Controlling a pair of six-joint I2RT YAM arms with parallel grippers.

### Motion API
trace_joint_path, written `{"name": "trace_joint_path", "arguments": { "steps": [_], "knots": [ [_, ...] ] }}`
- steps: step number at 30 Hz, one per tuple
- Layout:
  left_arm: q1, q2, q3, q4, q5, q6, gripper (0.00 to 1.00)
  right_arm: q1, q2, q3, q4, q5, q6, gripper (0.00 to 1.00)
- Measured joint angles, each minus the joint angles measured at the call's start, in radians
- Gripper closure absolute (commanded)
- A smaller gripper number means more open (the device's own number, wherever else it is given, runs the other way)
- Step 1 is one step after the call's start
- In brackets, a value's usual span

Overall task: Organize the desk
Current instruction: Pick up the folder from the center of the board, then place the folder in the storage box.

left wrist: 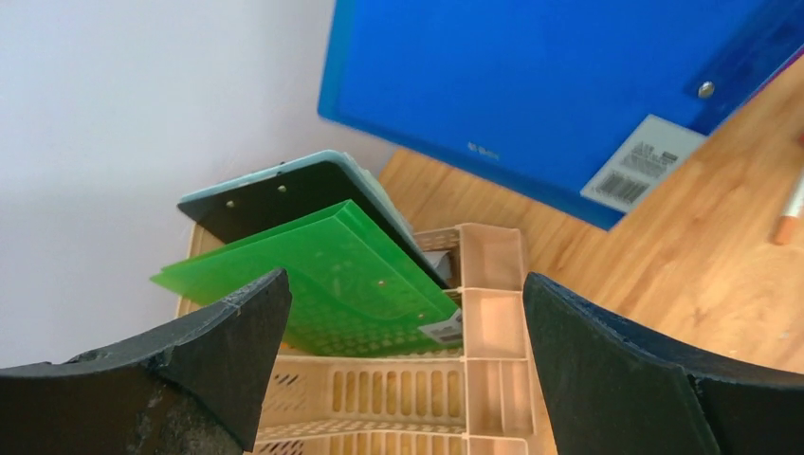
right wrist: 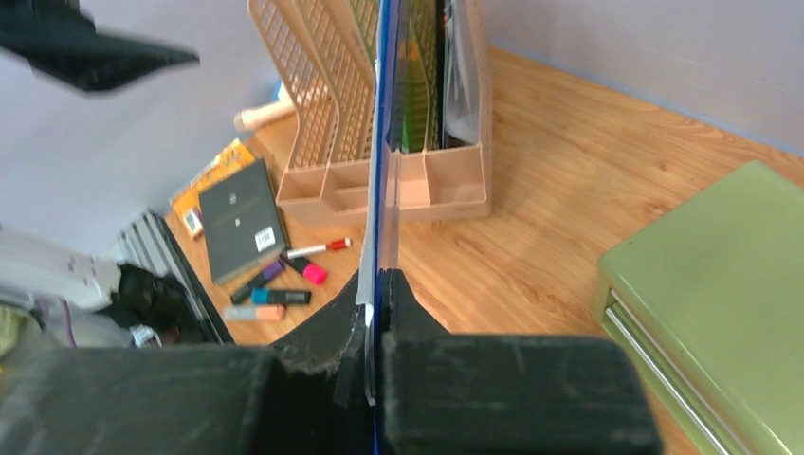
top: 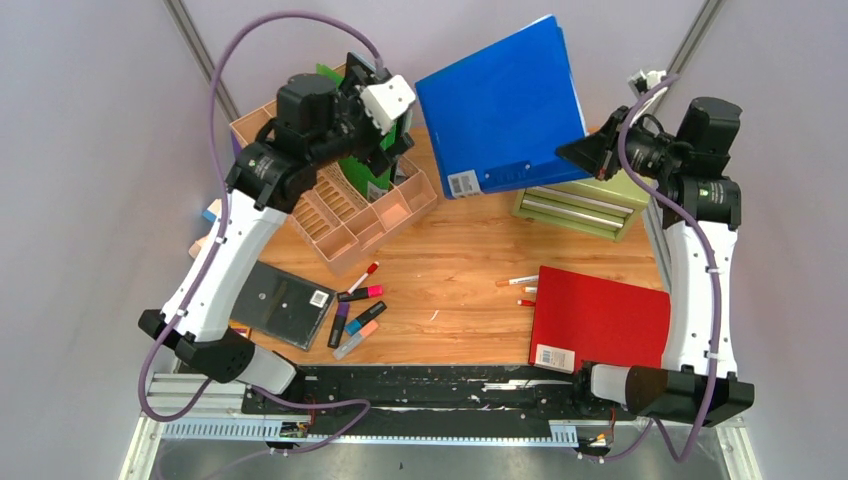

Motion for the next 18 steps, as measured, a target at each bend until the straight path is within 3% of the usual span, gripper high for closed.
{"name": "trace_joint_path", "arguments": {
  "steps": [9, 18],
  "knots": [
    [0.141, 0.068, 0.128, -0.131, 0.429, -0.017, 0.0, 0.079, -0.041, -0.002, -0.298, -0.037, -0.358, 1.0],
    [0.147, 0.108, 0.122, -0.216, 0.622, 0.056, 0.0, 0.237, -0.083, -0.061, -0.425, -0.04, -0.56, 1.0]
  ]
}}
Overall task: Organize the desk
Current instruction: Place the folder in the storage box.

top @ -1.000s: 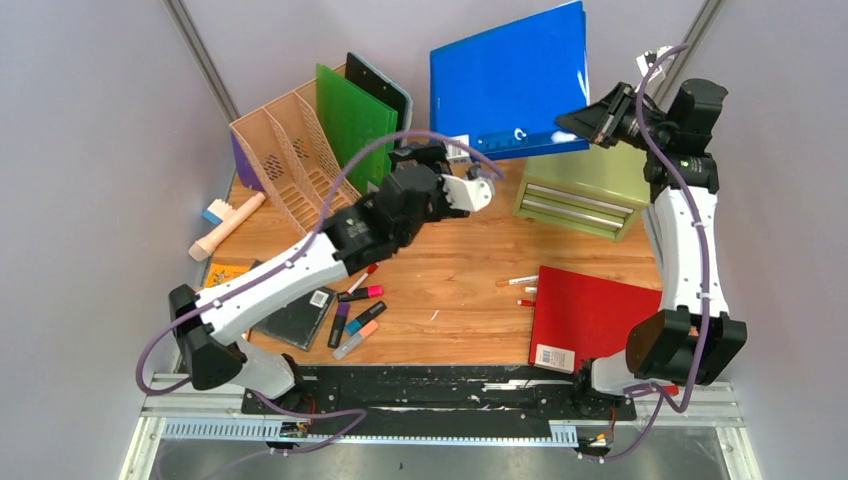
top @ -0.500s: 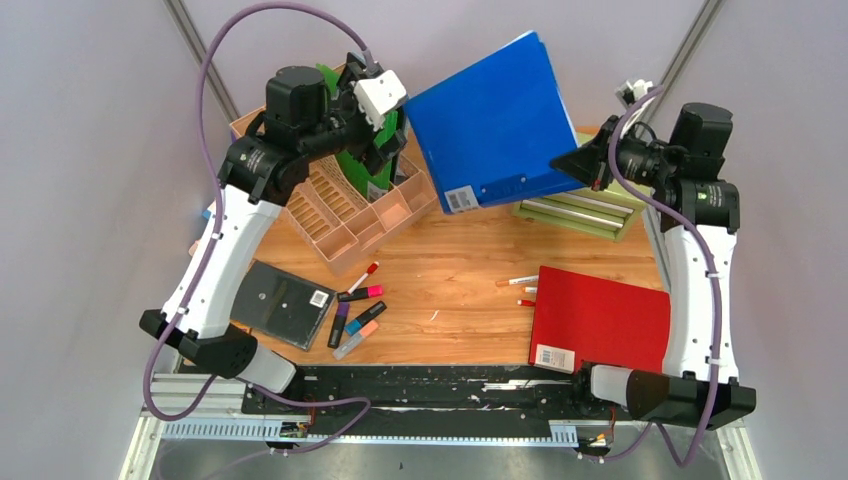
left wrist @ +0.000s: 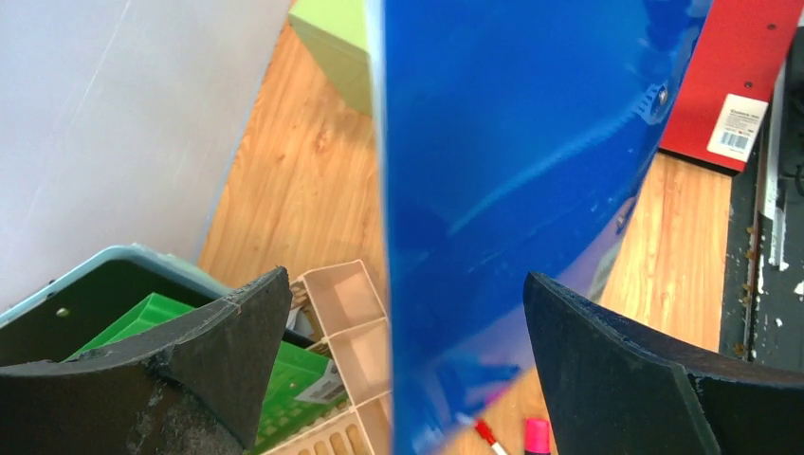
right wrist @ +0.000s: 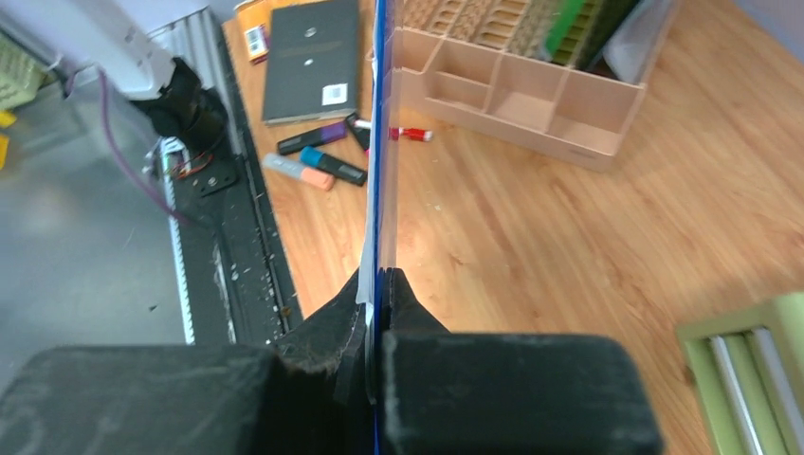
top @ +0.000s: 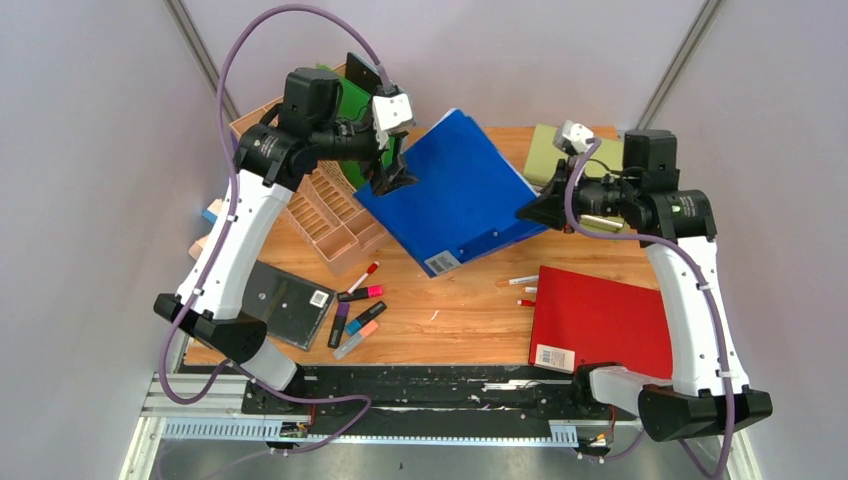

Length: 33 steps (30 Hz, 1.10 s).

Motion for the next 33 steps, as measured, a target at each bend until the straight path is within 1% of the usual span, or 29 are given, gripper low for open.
{"name": "trace_joint_path", "arguments": {
  "steps": [4, 6, 8, 10, 11, 12, 15, 19, 20, 21, 23, 25, 26, 27, 28, 30, 32, 33],
  "knots": [
    [0.0, 0.002, -0.004, -0.031, 0.058, 0.048, 0.0, 0.084, -0.002, -0.017, -0.026, 0.009, -0.038, 1.0],
    [0.0, 0.004, -0.004, -0.066, 0.094, 0.082, 0.01, 0.1, 0.001, -0.019, -0.034, 0.01, -0.045, 1.0],
    [0.0, 0.012, -0.004, -0.12, 0.135, 0.12, 0.05, 0.101, 0.005, -0.019, -0.032, 0.007, -0.051, 1.0],
    [0.0, 0.024, -0.004, -0.174, 0.168, 0.157, 0.16, 0.102, 0.011, -0.019, -0.032, 0.008, -0.055, 1.0],
    [0.0, 0.031, -0.004, -0.2, 0.185, 0.174, 0.19, 0.102, 0.015, -0.019, -0.032, 0.008, -0.056, 1.0],
    [0.0, 0.036, -0.005, -0.22, 0.199, 0.185, 0.25, 0.102, 0.019, -0.019, -0.032, 0.008, -0.057, 1.0],
    [0.001, 0.043, -0.027, -0.258, 0.253, 0.213, 0.36, 0.102, 0.024, -0.019, -0.029, 0.006, -0.057, 1.0],
    [0.005, 0.047, -0.048, -0.267, 0.315, 0.214, 0.51, 0.102, 0.024, -0.02, -0.018, 0.002, -0.053, 1.0],
    [0.005, 0.05, -0.048, -0.267, 0.328, 0.214, 0.6, 0.103, 0.024, -0.021, -0.012, 0.002, -0.051, 1.0],
    [0.006, 0.051, -0.048, -0.267, 0.339, 0.212, 0.66, 0.104, 0.024, -0.023, -0.007, 0.002, -0.05, 1.0],
    [0.008, 0.054, -0.048, -0.266, 0.353, 0.207, 0.9, 0.104, 0.024, -0.025, -0.003, 0.004, -0.048, 1.0],
    [0.011, 0.055, -0.048, -0.266, 0.364, 0.199, 1.0, 0.104, 0.024, -0.025, -0.002, 0.006, -0.046, 1.0],
    [0.014, 0.055, -0.049, -0.267, 0.369, 0.196, 1.0, 0.104, 0.024, -0.025, 0.006, 0.011, -0.043, 1.0],
    [0.018, 0.055, -0.049, -0.266, 0.371, 0.191, 1.0, 0.104, 0.024, -0.025, 0.013, 0.015, -0.042, 0.97],
    [0.021, 0.055, -0.05, -0.264, 0.372, 0.186, 1.0, 0.104, 0.025, -0.025, 0.019, 0.019, -0.039, 0.88],
    [0.036, 0.055, -0.055, -0.255, 0.38, 0.17, 1.0, 0.105, 0.026, -0.025, 0.031, 0.024, -0.027, 0.6],
    [0.063, 0.055, -0.073, -0.242, 0.425, 0.131, 1.0, 0.106, 0.028, -0.024, 0.061, 0.034, -0.005, 0.39],
    [0.083, 0.055, -0.084, -0.227, 0.447, 0.111, 1.0, 0.105, 0.029, -0.024, 0.075, 0.043, 0.007, 0.31]
  ]
}}
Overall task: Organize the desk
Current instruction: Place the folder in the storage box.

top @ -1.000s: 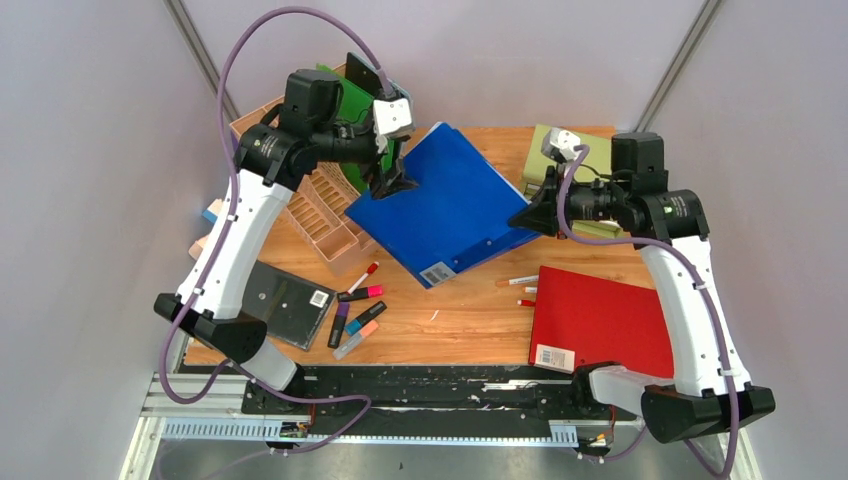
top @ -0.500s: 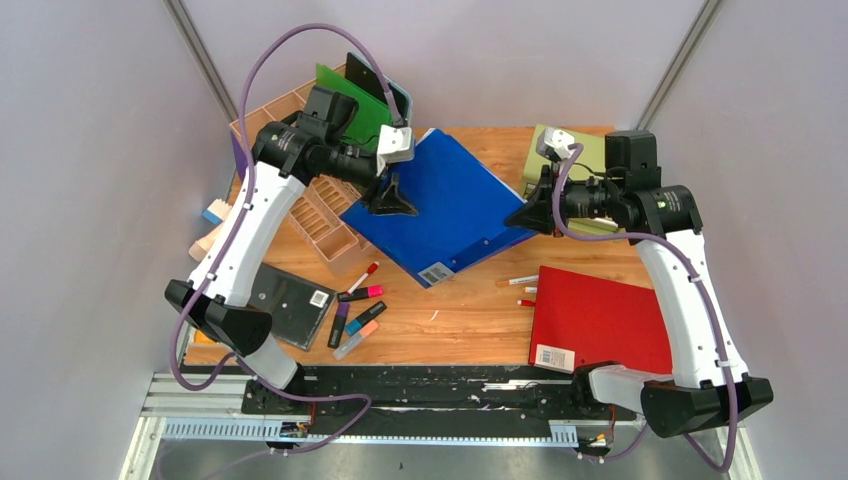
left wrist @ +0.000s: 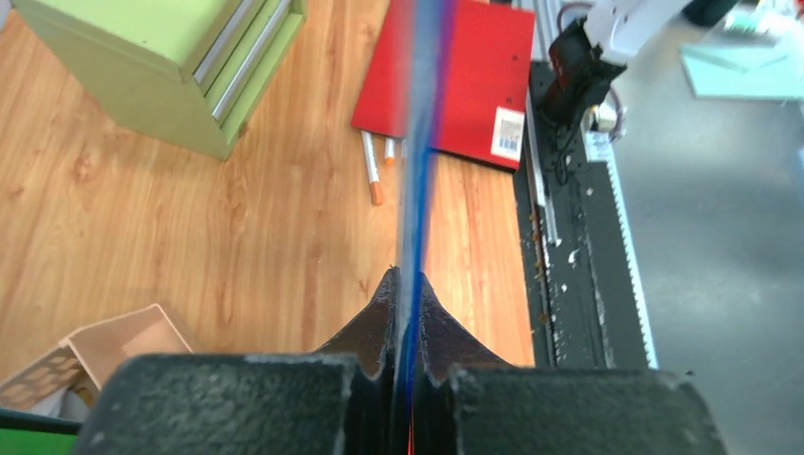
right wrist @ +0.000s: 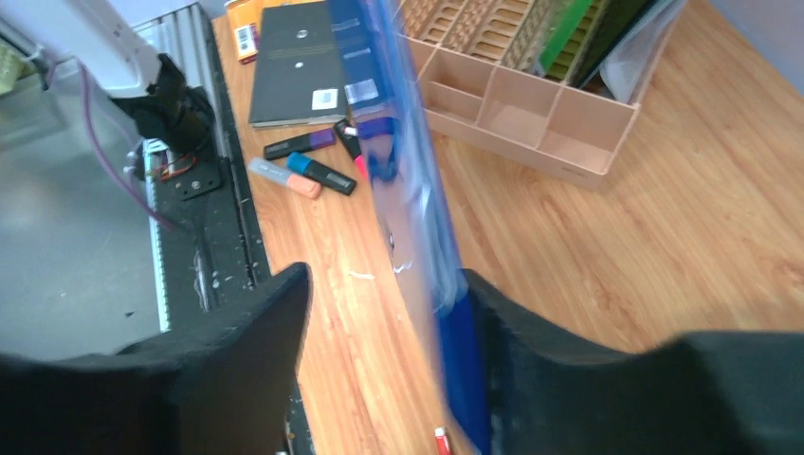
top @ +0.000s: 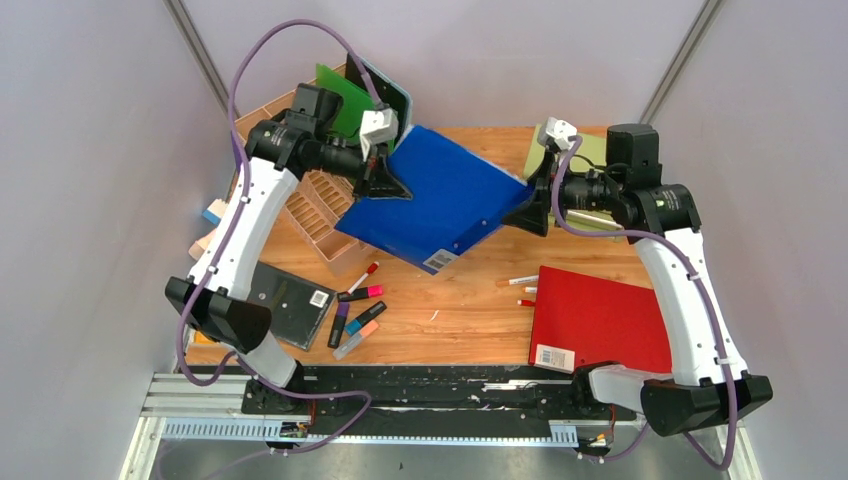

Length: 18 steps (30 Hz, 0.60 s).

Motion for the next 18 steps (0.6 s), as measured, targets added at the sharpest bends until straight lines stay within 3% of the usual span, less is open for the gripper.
{"name": "trace_joint_path", "arguments": {
  "steps": [2, 6, 13, 15, 18],
  "knots": [
    [0.049, 0.0, -0.026, 0.039, 0.05, -0.055, 1.0, 0.0, 0.001, 0.0, 0.025, 0.022, 0.026, 0.2],
    [0.163, -0.024, -0.122, 0.211, 0.163, -0.241, 1.0, -0.011, 0.001, 0.0, 0.091, 0.049, 0.085, 0.18],
    [0.284, -0.126, -0.484, 1.165, 0.31, -1.011, 1.0, -0.052, 0.006, -0.02, 0.261, 0.03, 0.21, 0.19],
    [0.283, -0.126, -0.512, 1.356, 0.335, -1.182, 1.0, -0.052, 0.025, -0.031, 0.325, -0.002, 0.256, 0.19],
    [0.282, -0.129, -0.518, 1.526, 0.368, -1.324, 1.0, -0.052, 0.066, -0.043, 0.406, -0.049, 0.316, 0.19]
  ]
}}
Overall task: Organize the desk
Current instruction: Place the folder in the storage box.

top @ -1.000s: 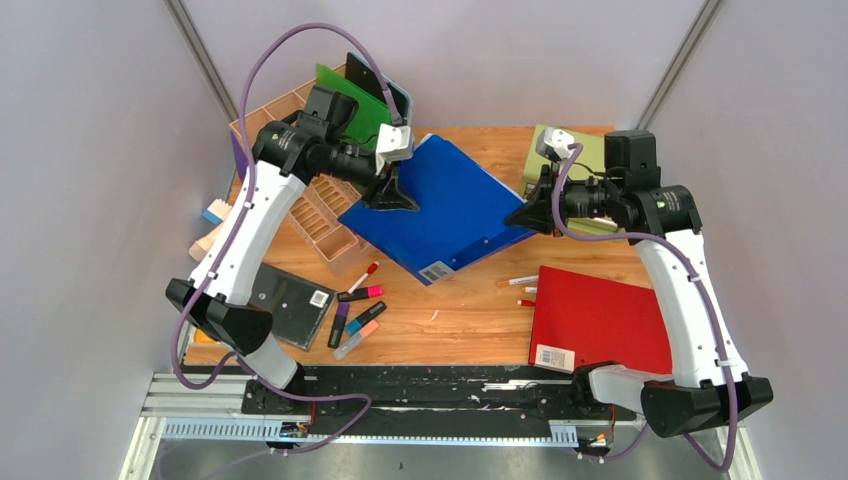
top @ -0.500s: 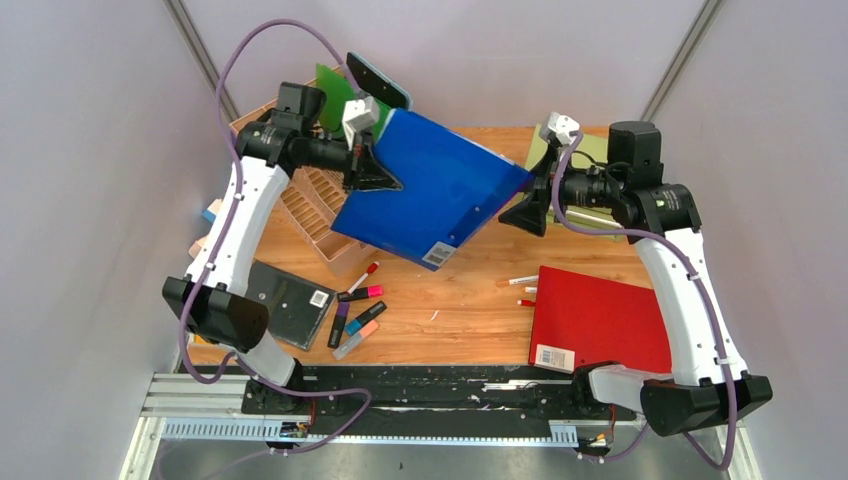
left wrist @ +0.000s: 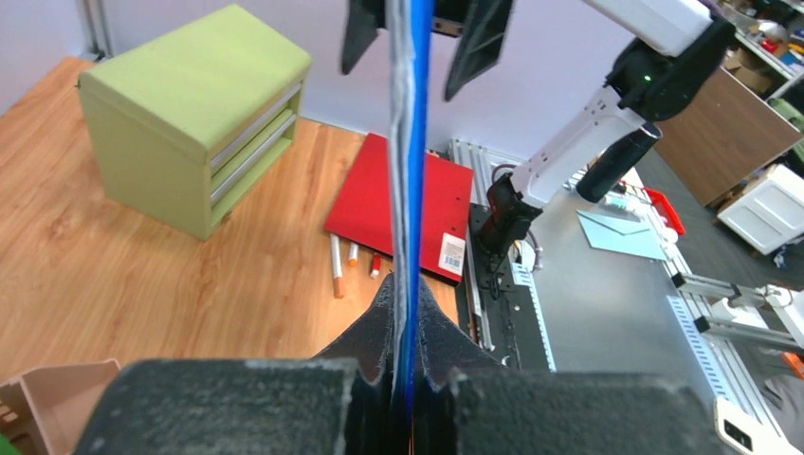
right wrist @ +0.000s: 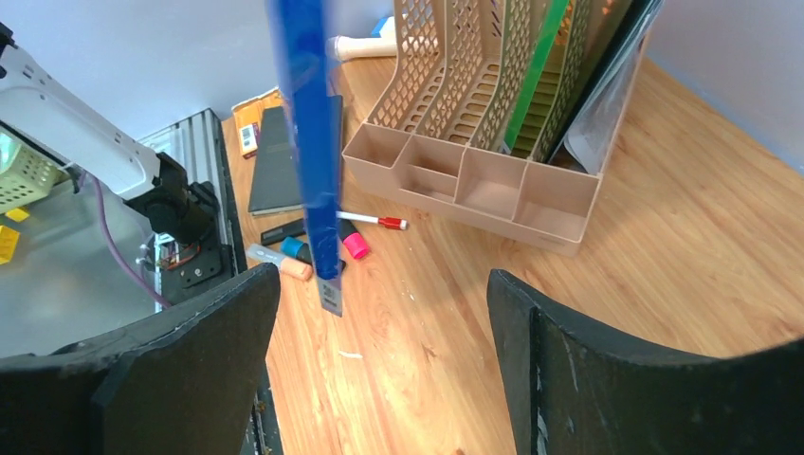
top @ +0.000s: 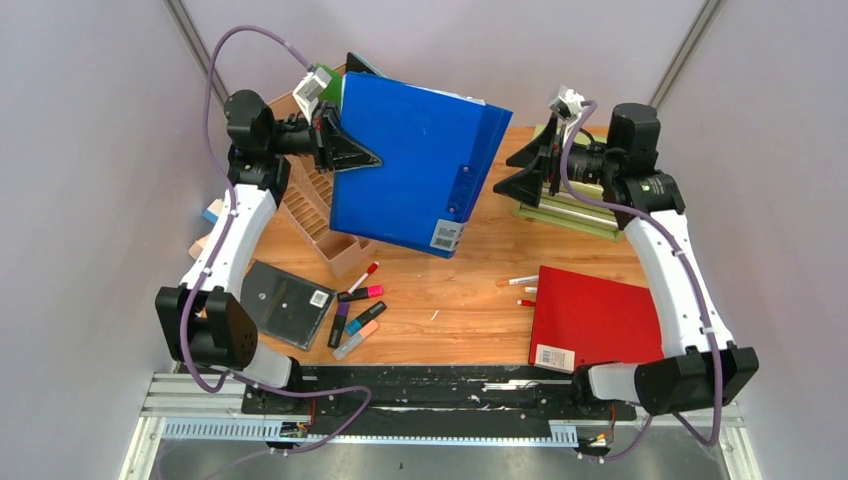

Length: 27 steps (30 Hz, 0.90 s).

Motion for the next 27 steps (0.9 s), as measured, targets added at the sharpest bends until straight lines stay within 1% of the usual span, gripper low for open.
{"name": "trace_joint_path", "arguments": {
  "steps": [3, 5, 12, 16, 18, 19, 20, 23, 25, 26, 27],
  "knots": [
    [-0.001, -0.015, -0.016, 0.096, 0.01, -0.078, 1.0, 0.01, 0.05, -0.006, 0.076, -0.032, 0.05, 0.19],
    [-0.001, -0.023, -0.025, 0.127, 0.013, -0.105, 1.0, 0.018, 0.076, -0.006, 0.112, -0.049, 0.076, 0.19],
    [-0.001, -0.029, -0.039, 0.157, 0.011, -0.142, 1.0, 0.084, 0.116, 0.008, 0.182, -0.107, 0.142, 0.19],
    [-0.002, -0.029, -0.044, 0.156, 0.007, -0.144, 1.0, 0.114, 0.139, 0.051, 0.203, -0.123, 0.163, 0.23],
    [-0.006, -0.029, -0.048, 0.156, 0.002, -0.143, 1.0, 0.127, 0.15, 0.077, 0.211, -0.129, 0.172, 0.31],
    [-0.008, -0.029, -0.049, 0.154, 0.001, -0.141, 1.0, 0.132, 0.156, 0.089, 0.213, -0.131, 0.176, 0.39],
    [-0.009, -0.029, -0.049, 0.146, -0.002, -0.137, 1.0, 0.137, 0.162, 0.101, 0.214, -0.133, 0.179, 0.48],
    [-0.02, -0.029, -0.049, 0.1, -0.01, -0.099, 1.0, 0.157, 0.183, 0.135, 0.22, -0.14, 0.193, 0.71],
    [-0.023, -0.029, -0.049, 0.045, -0.018, -0.058, 0.99, 0.171, 0.195, 0.149, 0.224, -0.138, 0.201, 0.93],
    [-0.02, -0.029, -0.046, 0.003, -0.026, -0.03, 0.97, 0.174, 0.2, 0.156, 0.225, -0.139, 0.206, 1.0],
    [-0.017, -0.029, -0.039, -0.047, -0.033, 0.008, 0.92, 0.177, 0.208, 0.162, 0.224, -0.138, 0.216, 1.0]
  ]
}}
